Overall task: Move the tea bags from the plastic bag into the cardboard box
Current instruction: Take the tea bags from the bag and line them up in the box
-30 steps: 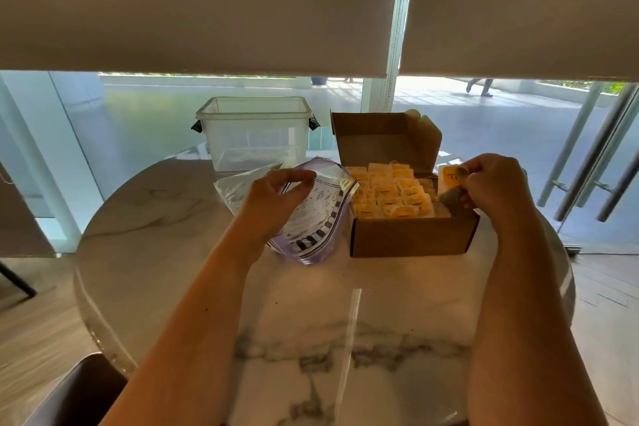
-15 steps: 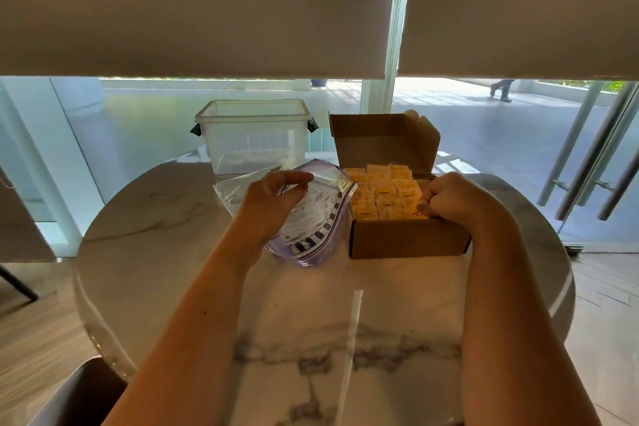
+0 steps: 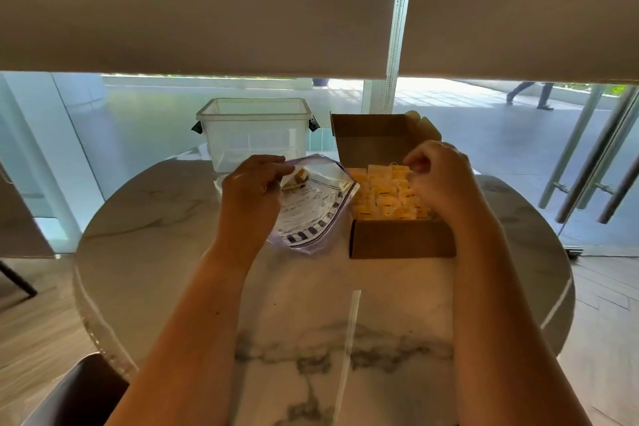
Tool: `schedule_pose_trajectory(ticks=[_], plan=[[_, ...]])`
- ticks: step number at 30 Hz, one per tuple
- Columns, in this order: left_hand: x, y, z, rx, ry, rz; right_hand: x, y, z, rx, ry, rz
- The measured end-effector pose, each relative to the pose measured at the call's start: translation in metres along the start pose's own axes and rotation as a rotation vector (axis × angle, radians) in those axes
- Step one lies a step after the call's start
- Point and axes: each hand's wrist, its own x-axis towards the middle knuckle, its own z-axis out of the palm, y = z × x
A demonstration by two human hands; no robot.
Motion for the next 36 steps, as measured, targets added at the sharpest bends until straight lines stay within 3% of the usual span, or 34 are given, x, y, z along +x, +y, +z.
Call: schedule_pose_trajectory(ticks=[2, 5, 7, 10, 16, 25, 30, 36], plan=[[0.002, -0.003, -0.003, 0.019, 0.025, 0.035, -0.006, -0.03, 0.001, 0.228, -0.093, -0.085], [0.002, -0.003, -0.005, 0.074, 0.014, 0.106, -0.021, -0.072, 0.019, 0.404, -0.526, -0.172], [0.002, -0.001, -0.009, 0.092, -0.006, 0.117, -0.03, -0.088, 0.043, 0.183, -0.75, -0.295], [0.003, -0.005, -0.017, 0.148, 0.008, 0.168, -0.04, -0.093, 0.071, -0.189, -0.89, -0.354], [0.008, -0.018, -0.022, 0.135, 0.045, 0.232, -0.036, -0.095, 0.079, -0.223, -0.849, -0.303], [0.009, -0.006, -0.033, -0.185, -0.055, -0.128, 0.028, -0.115, 0.148, -0.219, -0.604, -0.338], [0.012, -0.012, -0.038, -0.275, -0.072, -0.242, 0.061, -0.113, 0.198, -0.358, -0.685, -0.199], [0.015, -0.014, -0.038, -0.251, -0.071, -0.225, 0.076, -0.108, 0.216, -0.266, -0.711, -0.093]])
